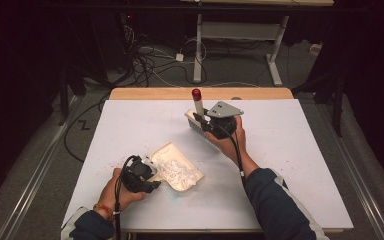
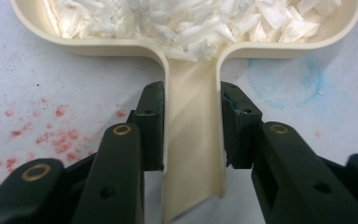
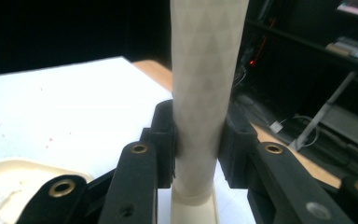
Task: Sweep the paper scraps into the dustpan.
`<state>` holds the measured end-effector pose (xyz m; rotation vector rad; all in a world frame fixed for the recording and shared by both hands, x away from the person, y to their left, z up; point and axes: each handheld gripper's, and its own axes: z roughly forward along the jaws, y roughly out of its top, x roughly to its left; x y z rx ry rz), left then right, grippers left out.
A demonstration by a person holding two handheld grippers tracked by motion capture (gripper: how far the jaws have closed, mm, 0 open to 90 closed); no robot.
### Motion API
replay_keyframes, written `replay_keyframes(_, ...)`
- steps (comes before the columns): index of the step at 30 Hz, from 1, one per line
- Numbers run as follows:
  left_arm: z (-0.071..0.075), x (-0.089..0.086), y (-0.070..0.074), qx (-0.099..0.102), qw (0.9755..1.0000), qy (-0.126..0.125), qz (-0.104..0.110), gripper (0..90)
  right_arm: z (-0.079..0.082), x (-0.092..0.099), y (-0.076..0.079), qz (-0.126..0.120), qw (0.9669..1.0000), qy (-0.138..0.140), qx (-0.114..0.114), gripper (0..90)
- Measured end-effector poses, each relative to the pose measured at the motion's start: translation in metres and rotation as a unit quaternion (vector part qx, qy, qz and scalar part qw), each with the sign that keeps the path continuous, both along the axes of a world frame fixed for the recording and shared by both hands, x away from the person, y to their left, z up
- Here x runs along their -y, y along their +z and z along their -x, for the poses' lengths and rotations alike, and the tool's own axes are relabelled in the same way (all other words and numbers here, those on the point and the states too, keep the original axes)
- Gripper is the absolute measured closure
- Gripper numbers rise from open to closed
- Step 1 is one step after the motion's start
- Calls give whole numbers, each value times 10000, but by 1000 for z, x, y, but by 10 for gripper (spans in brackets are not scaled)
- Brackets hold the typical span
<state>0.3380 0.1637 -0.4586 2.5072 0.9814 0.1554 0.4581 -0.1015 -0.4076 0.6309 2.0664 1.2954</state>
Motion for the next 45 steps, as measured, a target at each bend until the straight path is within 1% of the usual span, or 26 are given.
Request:
replay_keyframes(1,-1,0,-1,-11,10000,9,0,633,-2,0,-4,26,10000,13,-23,711)
replay_keyframes(3,-3,0,-1,-11,10000,3,-10,633,-2,0,-7,-197,9996,112,-158,711)
replay_keyframes(4,-3,0,-1,-11,10000,3,-10,634,1,-1,-7,-273,9992,158,-248,710)
replay_keyframes(5,-3,-1,-1,-9,10000,-7,-19,634,7,-2,-8,-427,9978,286,-412,710)
replay_keyframes(6,-4,-1,-1,-7,10000,-11,-23,633,13,-4,-9,-490,9966,447,-491,710)
replay_keyframes(7,-4,-1,0,-12,10000,27,-4,633,20,-7,-10,-403,9965,569,-467,708)
replay_keyframes(8,-5,-2,0,-1,10000,34,-17,633,27,-10,-11,-303,9969,606,-411,704)
replay_keyframes(10,-7,-2,0,-7,10000,57,-28,633,38,-14,-14,-302,9951,840,-426,703)
replay_keyframes(12,-7,-1,0,-6,10000,54,-40,633,49,-19,-14,-189,9944,995,-311,704)
replay_keyframes(14,-8,-1,-1,-1,10000,59,-51,633,57,-23,-12,-220,9915,1238,-336,709)
replay_keyframes(16,-8,-1,-1,-24,10000,42,-55,633,65,-26,-10,-156,9900,1369,-292,710)
replay_keyframes(18,-9,-1,-1,-25,10000,42,-68,633,69,-27,-7,-159,9875,1536,-320,711)
replay_keyframes(20,-9,-1,-1,-26,10000,45,-60,633,72,-27,-2,-240,9865,1584,-324,711)
replay_keyframes(21,-9,-1,-1,-23,10000,47,-59,633,72,-27,-2,-240,9865,1584,-324,711)
replay_keyframes(22,-9,-1,-1,-20,10000,46,-59,633,75,-26,3,-284,9857,1628,-323,711)
replay_keyframes(24,-9,-2,-1,-21,10000,53,-65,633,77,-26,8,-310,9865,1593,-231,710)
replay_keyframes(26,-9,-3,0,-26,10000,64,-49,633,78,-24,13,-375,9858,1620,-255,710)
replay_keyframes(28,-8,-4,0,-24,9999,86,-57,633,78,-21,18,-405,9871,1541,-163,710)
replay_keyframes(30,-8,-4,0,-23,9999,90,-54,633,77,-19,20,-435,9873,1519,-134,710)
replay_keyframes(32,-8,-5,0,-19,9999,91,-76,633,74,-12,24,-533,9896,1332,-142,710)
replay_keyframes(35,-7,-6,0,-13,9999,98,-83,633,71,-4,27,-625,9908,1186,-167,710)
replay_keyframes(38,-6,-8,-1,-33,9999,122,-73,633,70,0,29,-606,9923,1068,-145,710)
replay_keyframes(39,-7,-8,-1,-45,9999,111,-96,633,69,4,29,-597,9937,933,-177,710)
replay_keyframes(41,-6,-8,-1,-43,9999,121,-104,633,70,7,29,-433,9962,756,-94,710)
replay_keyframes(42,-7,-7,-1,-34,9999,128,-111,633,70,9,27,-362,9970,680,-99,710)
replay_keyframes(45,-7,-6,-1,-30,9998,126,-130,633,69,12,19,-245,9977,611,-177,710)
